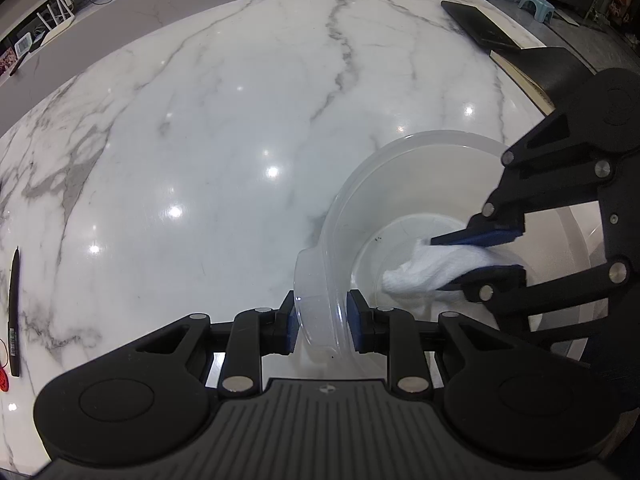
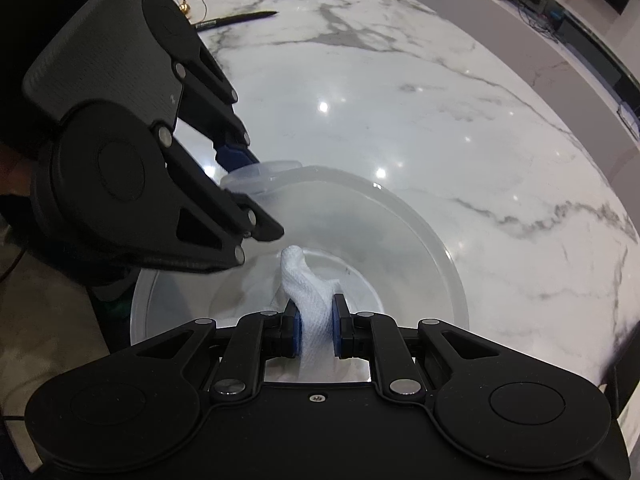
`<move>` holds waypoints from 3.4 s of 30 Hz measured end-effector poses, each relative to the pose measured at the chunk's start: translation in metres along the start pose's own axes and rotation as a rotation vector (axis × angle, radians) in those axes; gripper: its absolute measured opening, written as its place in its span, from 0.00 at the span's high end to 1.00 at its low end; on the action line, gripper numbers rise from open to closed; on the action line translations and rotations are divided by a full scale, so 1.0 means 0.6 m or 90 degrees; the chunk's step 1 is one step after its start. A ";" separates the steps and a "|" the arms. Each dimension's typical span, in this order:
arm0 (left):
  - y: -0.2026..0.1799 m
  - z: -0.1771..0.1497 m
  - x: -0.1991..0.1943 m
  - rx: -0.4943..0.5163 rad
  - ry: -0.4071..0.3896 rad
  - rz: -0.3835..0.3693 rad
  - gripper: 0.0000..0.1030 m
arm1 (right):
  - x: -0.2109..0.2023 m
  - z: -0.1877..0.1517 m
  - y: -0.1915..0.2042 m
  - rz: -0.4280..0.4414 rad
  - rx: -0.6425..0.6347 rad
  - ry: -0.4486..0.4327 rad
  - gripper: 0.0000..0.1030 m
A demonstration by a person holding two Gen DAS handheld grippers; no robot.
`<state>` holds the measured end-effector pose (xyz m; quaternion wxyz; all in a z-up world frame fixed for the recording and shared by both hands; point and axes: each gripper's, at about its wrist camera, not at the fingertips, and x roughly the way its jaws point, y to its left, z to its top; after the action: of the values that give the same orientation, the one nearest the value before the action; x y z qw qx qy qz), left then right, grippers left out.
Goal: Clean bowl
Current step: 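Rub the white cloth along the inner wall below the rim with the right gripper, then wipe the cloth over the bowl's rim with the right gripper while the left gripper holds the bowl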
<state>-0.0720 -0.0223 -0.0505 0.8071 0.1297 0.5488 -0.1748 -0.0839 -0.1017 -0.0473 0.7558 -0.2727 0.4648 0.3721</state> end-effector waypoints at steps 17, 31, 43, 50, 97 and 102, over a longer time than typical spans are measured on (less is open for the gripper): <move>0.002 -0.003 -0.002 -0.002 0.003 -0.005 0.78 | -0.013 0.012 -0.024 -0.055 0.041 -0.044 0.88; -0.016 -0.011 -0.010 0.000 0.001 -0.001 0.78 | -0.016 0.026 -0.032 -0.057 0.088 -0.089 0.88; -0.017 -0.010 -0.013 0.002 0.002 -0.001 0.78 | -0.025 0.034 -0.028 -0.028 0.094 -0.110 0.88; -0.005 -0.006 -0.007 0.002 0.002 -0.002 0.77 | -0.039 0.021 -0.048 -0.053 0.117 -0.103 0.88; 0.002 -0.002 0.000 0.006 0.001 -0.002 0.77 | -0.059 0.004 -0.060 -0.084 0.128 -0.106 0.88; 0.003 -0.002 0.000 0.006 0.001 -0.003 0.77 | -0.068 -0.008 -0.068 -0.092 0.137 -0.101 0.88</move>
<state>-0.0721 -0.0203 -0.0509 0.8055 0.1327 0.5492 -0.1790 -0.0650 -0.1416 -0.0100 0.8399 -0.1928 0.4197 0.2852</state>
